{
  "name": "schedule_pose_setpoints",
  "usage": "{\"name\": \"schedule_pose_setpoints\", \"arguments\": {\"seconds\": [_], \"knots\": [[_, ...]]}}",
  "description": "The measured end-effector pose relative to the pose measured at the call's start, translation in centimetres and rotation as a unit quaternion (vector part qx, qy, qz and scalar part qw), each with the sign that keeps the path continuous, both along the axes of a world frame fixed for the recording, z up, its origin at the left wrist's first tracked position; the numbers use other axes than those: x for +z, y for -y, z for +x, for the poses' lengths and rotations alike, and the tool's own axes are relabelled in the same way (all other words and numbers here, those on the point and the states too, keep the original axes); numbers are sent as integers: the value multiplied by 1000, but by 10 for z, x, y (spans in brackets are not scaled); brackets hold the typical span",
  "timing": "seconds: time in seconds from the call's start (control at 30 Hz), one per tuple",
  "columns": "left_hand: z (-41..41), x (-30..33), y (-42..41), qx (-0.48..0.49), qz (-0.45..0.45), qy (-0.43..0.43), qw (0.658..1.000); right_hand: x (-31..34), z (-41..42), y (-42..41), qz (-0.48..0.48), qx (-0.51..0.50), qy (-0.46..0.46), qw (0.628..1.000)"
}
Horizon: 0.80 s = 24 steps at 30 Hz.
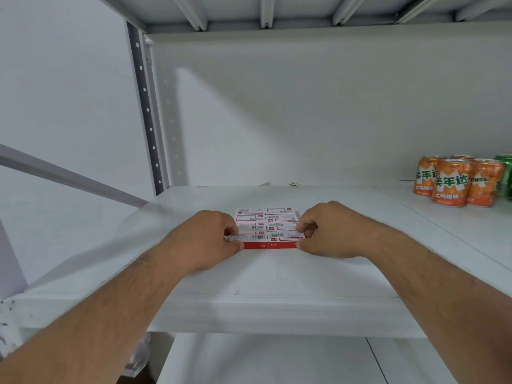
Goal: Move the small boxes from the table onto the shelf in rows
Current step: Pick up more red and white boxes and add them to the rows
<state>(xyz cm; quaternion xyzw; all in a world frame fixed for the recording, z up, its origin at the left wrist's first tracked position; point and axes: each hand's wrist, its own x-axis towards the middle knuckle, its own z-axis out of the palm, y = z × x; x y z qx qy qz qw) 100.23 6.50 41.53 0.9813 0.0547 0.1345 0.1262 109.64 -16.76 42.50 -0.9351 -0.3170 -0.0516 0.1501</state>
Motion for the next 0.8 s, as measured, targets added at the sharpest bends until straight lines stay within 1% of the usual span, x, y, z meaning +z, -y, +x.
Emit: {"name": "schedule_pose_setpoints", "arguments": {"seconds": [0.13,0.27,0.37,0.53,0.63,0.8], "knots": [[-5,1,1,0,-9,-6,1000,3,-7,5,-16,-2,10,1000],[-17,4,3,-2,36,15,999,4,-25,9,-30,-12,54,998],[-26,6,6,-13,76,15,997,3,-48,5,-42,3,71,997],[-48,5,13,-2,99,12,995,-4,-80,-15,-51,18,81,995],[-68,4,19,17,102,13,995,-6,-97,-27,-52,27,92,994],[-106,4,37,81,104,0,991,-6,-125,-35,-42,55,99,993]]}}
